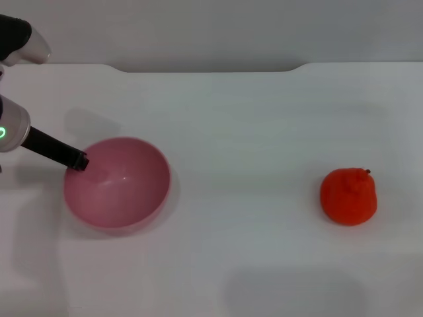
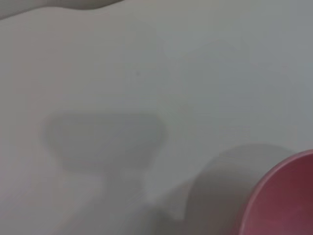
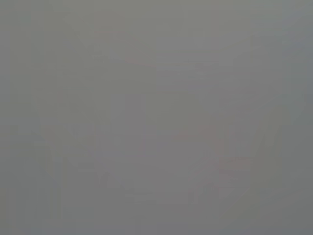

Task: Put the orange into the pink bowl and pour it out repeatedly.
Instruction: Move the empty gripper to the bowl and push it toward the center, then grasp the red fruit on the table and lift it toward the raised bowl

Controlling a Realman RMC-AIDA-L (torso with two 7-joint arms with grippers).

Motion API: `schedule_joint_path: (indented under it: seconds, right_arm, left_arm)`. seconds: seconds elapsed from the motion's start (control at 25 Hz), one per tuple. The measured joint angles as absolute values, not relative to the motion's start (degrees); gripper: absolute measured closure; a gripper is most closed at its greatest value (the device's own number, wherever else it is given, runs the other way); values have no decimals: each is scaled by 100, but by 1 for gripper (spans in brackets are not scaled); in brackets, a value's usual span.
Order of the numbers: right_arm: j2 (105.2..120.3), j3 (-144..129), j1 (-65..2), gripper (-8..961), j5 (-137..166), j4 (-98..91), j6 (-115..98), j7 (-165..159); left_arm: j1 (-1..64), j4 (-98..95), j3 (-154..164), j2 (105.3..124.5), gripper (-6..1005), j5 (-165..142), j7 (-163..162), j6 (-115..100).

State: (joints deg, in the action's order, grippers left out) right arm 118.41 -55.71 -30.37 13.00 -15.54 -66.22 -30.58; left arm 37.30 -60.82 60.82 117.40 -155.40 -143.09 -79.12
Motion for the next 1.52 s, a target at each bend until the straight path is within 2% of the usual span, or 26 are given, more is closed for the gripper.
schedule_joint_path:
  seconds: [0.08,0.28,0.4,0.56,0.76,0.88,1.0,1.12,1.28,1.52]
  right_arm:
    - [11773,-5774,-2802,343,1906,-2149,-6642,-4266]
    - [11364,-5778,-2533,343,4613,-3885,-7618,-7972]
    - [11139,-5419,-2689,343,6398,-4991,-8586,-9657]
    - [10983,-5057,-3260,343,9180,-6484,-10056,-11481]
    - [11018,-5129,-3768,344,11166,-7476,-10597,-12983]
    - [11136,-5384,-4134,344,12674,-8004,-10842,-13745]
    - [11329,-5763,-4347,344,13984,-8259,-10875,-14132]
    - [11537,-6116,-4418,344,14523,-8098,-10795,-14196]
    - [11689,-6477,-4388,343,14783,-7814,-10596,-14245]
    - [11760,-6714,-4360,343,15205,-7294,-10102,-14285]
  left_arm:
    - [3740,-6129,6083,11740,955,-15539,-14308,-7928]
    - [3807,-6170,6083,11736,956,-15534,-14290,-7926]
    - [3824,-6177,6082,11732,955,-15530,-14235,-7913]
    - [3867,-6198,6063,11728,955,-15527,-14088,-7875]
    - [3892,-6274,6031,11728,955,-15527,-13983,-7817]
    - [3945,-6279,6024,11711,955,-15529,-13912,-7771]
    - [3982,-6279,6022,11709,955,-15529,-13840,-7743]
    - [4002,-6279,6047,11708,955,-15529,-13829,-7737]
    - [4009,-6279,6067,11706,956,-15531,-13813,-7740]
    - [4022,-6247,6072,11718,956,-15531,-13726,-7732]
